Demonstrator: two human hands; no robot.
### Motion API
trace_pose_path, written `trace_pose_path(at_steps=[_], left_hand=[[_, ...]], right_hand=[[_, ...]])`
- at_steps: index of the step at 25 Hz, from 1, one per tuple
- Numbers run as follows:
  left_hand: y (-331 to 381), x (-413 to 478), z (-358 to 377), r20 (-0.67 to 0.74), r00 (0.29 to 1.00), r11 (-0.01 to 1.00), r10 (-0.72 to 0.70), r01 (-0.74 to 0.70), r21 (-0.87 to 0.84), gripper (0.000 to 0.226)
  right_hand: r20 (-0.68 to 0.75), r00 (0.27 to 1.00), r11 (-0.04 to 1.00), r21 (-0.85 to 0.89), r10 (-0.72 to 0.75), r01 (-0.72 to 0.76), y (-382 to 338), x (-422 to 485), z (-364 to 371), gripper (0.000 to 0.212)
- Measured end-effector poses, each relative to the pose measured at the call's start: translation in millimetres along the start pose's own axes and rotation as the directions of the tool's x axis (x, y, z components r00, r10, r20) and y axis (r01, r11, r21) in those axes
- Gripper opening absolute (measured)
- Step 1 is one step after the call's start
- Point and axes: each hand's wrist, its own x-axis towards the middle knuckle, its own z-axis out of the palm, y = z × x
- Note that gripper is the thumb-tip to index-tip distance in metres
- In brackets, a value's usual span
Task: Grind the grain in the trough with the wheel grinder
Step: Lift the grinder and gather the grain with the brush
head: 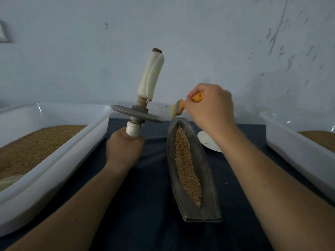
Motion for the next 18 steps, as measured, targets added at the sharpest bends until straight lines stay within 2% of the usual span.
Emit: trace_pose_path(at_steps=[6, 15, 18], left_hand=[[2, -3, -2, 0.045, 0.999, 1.0, 0.022, -0.022, 0.006, 0.013], [3, -2, -2, 0.096, 0.994, 0.999, 0.044, -0.044, -0.008, 0.015], [2, -1, -3, 0.081, 0.996, 0.999, 0.028, -0.025, -0.046, 0.015]], right_hand=[[-0.083, 0.968, 0.971, -0.064, -0.236, 0.232, 29, -25, 16, 0.007], [-0.03, 0.974, 0.969, -0.117, -0.224, 0.219, 35, -28, 15, 0.006], [-0.008, 0.979, 0.977, -0.062, -0.204, 0.203, 34, -30, 16, 0.007]])
